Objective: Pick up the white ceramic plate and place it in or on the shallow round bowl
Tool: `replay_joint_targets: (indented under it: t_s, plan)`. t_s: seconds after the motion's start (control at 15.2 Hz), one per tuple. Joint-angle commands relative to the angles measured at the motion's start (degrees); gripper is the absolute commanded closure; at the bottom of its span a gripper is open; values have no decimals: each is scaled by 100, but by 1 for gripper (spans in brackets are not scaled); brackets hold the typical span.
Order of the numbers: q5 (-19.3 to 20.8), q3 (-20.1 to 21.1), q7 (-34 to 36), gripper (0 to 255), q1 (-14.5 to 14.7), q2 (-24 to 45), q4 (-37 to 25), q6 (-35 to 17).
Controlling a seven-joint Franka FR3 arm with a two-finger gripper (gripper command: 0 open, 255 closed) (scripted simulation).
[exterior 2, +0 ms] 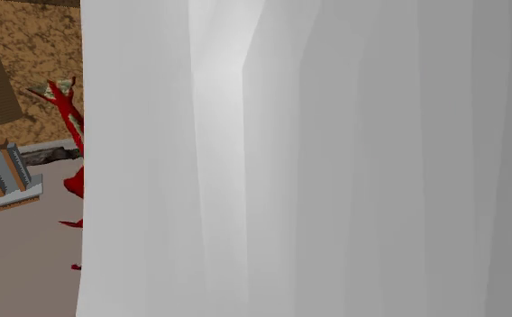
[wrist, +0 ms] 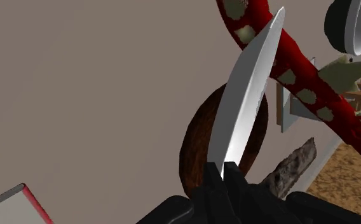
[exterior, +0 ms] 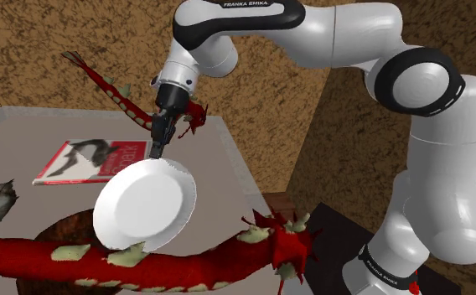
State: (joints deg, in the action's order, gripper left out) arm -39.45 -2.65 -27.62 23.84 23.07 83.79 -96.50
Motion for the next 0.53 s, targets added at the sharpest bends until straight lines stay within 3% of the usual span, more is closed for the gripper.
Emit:
replay_joint_targets:
  t_s: [0.0,0.4,0.46]
  plan:
    - [-16,83,240,255,135,297,-407,-50]
    - [32,268,1015,255,505,1286,-1949,36]
    - [25,266,972,255,511,1285,-1876,-22]
